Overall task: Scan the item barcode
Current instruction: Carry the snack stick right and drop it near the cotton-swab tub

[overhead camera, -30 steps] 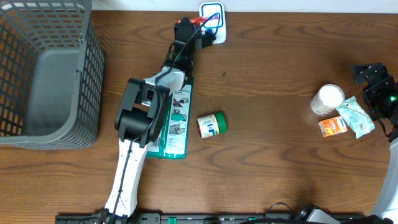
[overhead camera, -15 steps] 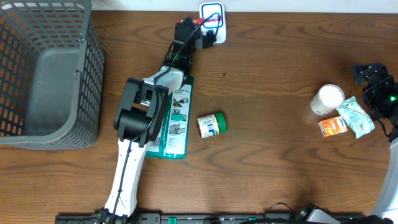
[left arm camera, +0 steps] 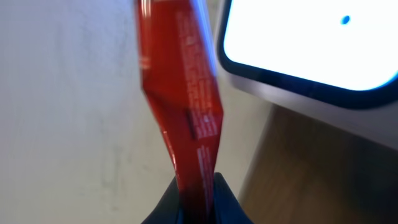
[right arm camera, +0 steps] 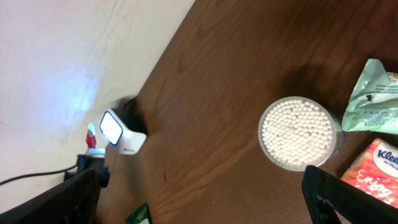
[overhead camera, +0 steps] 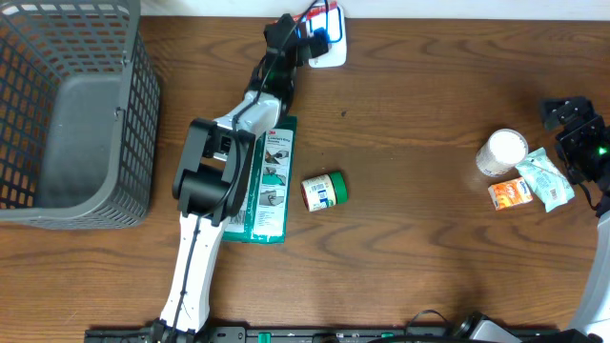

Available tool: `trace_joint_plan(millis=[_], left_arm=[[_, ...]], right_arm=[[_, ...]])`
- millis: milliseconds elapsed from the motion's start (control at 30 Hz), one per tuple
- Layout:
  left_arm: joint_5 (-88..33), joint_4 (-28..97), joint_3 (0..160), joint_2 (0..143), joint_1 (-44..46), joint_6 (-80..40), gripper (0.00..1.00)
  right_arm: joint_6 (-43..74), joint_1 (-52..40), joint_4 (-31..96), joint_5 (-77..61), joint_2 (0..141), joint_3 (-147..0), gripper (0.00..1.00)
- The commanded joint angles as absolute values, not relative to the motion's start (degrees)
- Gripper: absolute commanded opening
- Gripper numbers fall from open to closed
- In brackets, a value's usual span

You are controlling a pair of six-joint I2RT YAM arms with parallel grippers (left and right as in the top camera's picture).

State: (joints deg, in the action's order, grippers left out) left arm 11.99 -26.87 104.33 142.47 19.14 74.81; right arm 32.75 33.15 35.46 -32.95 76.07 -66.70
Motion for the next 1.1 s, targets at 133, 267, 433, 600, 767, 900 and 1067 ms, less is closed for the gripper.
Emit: trace_joint_plan(millis=[133, 267, 433, 600, 767, 900, 1067], left_arm=[[6.55, 5.43, 109.95, 122.04, 23.20, 40.99, 0.07], [-5.23, 22.46, 109.95, 112.79, 26.63, 24.45, 0.07], [-15.07, 33.74, 109.95, 108.14, 32.23, 5.13, 0.07], [-16.93, 35.20, 106.52, 110.17, 38.20, -16.99, 0.07], [-26.92, 35.05, 105.30, 116.36, 43.94, -27.73, 0.07], [-28.10, 33.58, 105.30, 122.15, 48.36, -32.16, 0.07], [-28.12, 26.24, 105.30, 128.11, 52.14, -34.26, 0.14]], right_arm=[[32.08, 33.50, 35.59, -32.82, 75.66, -67.46, 0.99], [32.08, 33.50, 35.59, -32.82, 75.66, -67.46, 0.99], [32.08, 33.50, 35.59, -32.82, 75.66, -67.46, 0.99], [32.08, 33.50, 35.59, -32.82, 75.66, -67.46, 0.99], [32.08, 33.50, 35.59, -32.82, 75.66, -67.46, 0.99], [32.08, 33.50, 35.59, -32.82, 75.66, -67.46, 0.99], [32.08, 33.50, 35.59, -32.82, 75.66, -67.46, 0.99]])
